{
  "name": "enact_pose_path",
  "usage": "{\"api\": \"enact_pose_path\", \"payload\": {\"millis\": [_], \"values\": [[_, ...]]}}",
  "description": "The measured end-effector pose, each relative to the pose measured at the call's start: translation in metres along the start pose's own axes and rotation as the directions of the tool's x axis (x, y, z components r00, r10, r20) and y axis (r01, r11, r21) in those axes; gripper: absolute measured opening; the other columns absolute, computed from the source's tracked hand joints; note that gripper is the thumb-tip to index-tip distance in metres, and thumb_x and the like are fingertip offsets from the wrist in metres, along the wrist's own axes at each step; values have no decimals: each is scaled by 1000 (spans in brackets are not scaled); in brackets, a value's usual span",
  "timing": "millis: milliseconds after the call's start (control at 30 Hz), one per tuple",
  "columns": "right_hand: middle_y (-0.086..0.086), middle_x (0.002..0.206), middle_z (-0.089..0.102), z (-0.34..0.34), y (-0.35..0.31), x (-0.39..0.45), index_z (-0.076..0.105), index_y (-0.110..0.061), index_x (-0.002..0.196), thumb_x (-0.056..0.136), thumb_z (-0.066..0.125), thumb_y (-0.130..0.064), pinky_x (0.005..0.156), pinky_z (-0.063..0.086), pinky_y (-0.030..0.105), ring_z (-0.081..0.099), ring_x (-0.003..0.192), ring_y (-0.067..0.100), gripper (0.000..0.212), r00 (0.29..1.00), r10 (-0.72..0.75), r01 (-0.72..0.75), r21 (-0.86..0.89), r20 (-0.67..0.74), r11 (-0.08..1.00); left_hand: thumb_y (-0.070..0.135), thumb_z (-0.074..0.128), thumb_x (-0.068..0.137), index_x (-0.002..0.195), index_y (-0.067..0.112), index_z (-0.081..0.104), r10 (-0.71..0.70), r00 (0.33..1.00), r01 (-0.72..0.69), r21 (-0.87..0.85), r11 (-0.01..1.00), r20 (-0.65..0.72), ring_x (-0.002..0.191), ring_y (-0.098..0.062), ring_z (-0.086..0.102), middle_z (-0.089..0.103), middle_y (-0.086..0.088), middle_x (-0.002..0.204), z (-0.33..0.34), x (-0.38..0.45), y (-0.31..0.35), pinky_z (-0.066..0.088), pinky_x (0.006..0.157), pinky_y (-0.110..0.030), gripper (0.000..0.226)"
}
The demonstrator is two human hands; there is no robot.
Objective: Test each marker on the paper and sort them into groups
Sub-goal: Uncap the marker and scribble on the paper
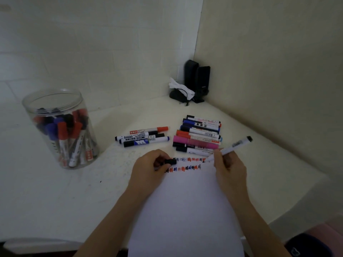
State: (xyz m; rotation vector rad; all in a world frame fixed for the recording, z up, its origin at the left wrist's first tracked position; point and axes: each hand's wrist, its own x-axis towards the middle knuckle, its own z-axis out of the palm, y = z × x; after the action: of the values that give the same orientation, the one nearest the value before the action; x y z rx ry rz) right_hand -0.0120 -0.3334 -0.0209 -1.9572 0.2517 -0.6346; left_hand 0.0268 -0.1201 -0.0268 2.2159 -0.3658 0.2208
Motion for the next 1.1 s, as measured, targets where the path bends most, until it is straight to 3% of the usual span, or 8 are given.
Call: {"api": "enact_pose_path", "payload": {"millis": [200, 267, 400, 467, 567, 733, 867, 1100], "values": [[-3, 63, 65, 0, -1, 1, 64, -12, 86, 98, 53, -22, 47, 44, 18, 56, 49, 3, 19, 998, 54, -55, 67, 17, 996, 22, 70, 85, 95, 32, 60, 8, 1000, -8, 6, 1000, 4, 83, 1, 57, 63, 15, 92, 1, 0, -2, 42, 73, -4, 17], [4, 58, 60, 0, 0, 2, 65, -7, 80, 97, 55, -26, 47, 40, 27, 49, 47, 11, 27, 998, 62, -63, 42, 25, 997, 22, 69, 86, 95, 33, 60, 3, 1000, -2, -3, 1000, 6, 84, 0, 58, 64, 13, 92, 0, 1, -1, 42, 74, -5, 17], [19, 57, 50, -1, 1, 2, 62, 3, 77, 96, 52, -40, 45, 29, 22, 38, 47, 11, 48, 997, 60, -61, 9, 38, 998, 25, 68, 87, 96, 31, 64, -31, 999, 30, -53, 998, -18, 84, 2, 58, 64, 15, 90, -2, 0, 2, 41, 72, -4, 12], [24, 61, 55, -1, 0, 2, 65, -4, 76, 96, 54, -37, 45, 32, 25, 42, 48, 15, 40, 998, 60, -60, 15, 31, 998, 26, 67, 88, 98, 30, 64, -37, 999, 36, -68, 997, -17, 85, 3, 58, 64, 15, 91, -3, -1, 2, 40, 73, -4, 11], [11, 61, 60, -2, -3, 2, 65, -20, 78, 96, 57, -24, 48, 40, 29, 49, 53, 17, 20, 996, 93, -93, 57, 8, 994, 24, 66, 89, 100, 29, 64, -44, 999, 42, -97, 994, -16, 86, 4, 58, 65, 14, 93, -4, -1, 3, 41, 73, -2, 12], [17, 64, 61, -2, -24, 0, 63, -7, 76, 92, 61, -18, 56, 45, 34, 52, 56, 18, 20, 989, 134, -139, 92, 59, 986, 18, 61, 92, 109, 31, 64, -94, 994, 70, -306, 949, -63, 89, 7, 60, 65, 18, 103, -15, -4, 10, 48, 75, -8, 22], [3, 62, 61, 6, -67, -15, 66, -12, 77, 94, 61, -19, 60, 49, 29, 54, 57, 11, 19, 964, 138, -205, 306, 228, 930, 15, 60, 93, 110, 27, 66, -102, 994, 75, -397, 915, -46, 95, 5, 62, 67, 17, 106, -28, -13, 16, 49, 80, -10, 21], [-2, 59, 59, 28, -99, -40, 62, -15, 71, 94, 59, -21, 69, 52, 32, 53, 56, 6, 24, 945, 151, -257, 374, 289, 891, 12, 61, 92, 103, 23, 68, -33, 999, 17, -482, 876, -26, 88, -1, 65, 70, 8, 96, -54, -36, 20, 49, 78, -13, 18]]}}
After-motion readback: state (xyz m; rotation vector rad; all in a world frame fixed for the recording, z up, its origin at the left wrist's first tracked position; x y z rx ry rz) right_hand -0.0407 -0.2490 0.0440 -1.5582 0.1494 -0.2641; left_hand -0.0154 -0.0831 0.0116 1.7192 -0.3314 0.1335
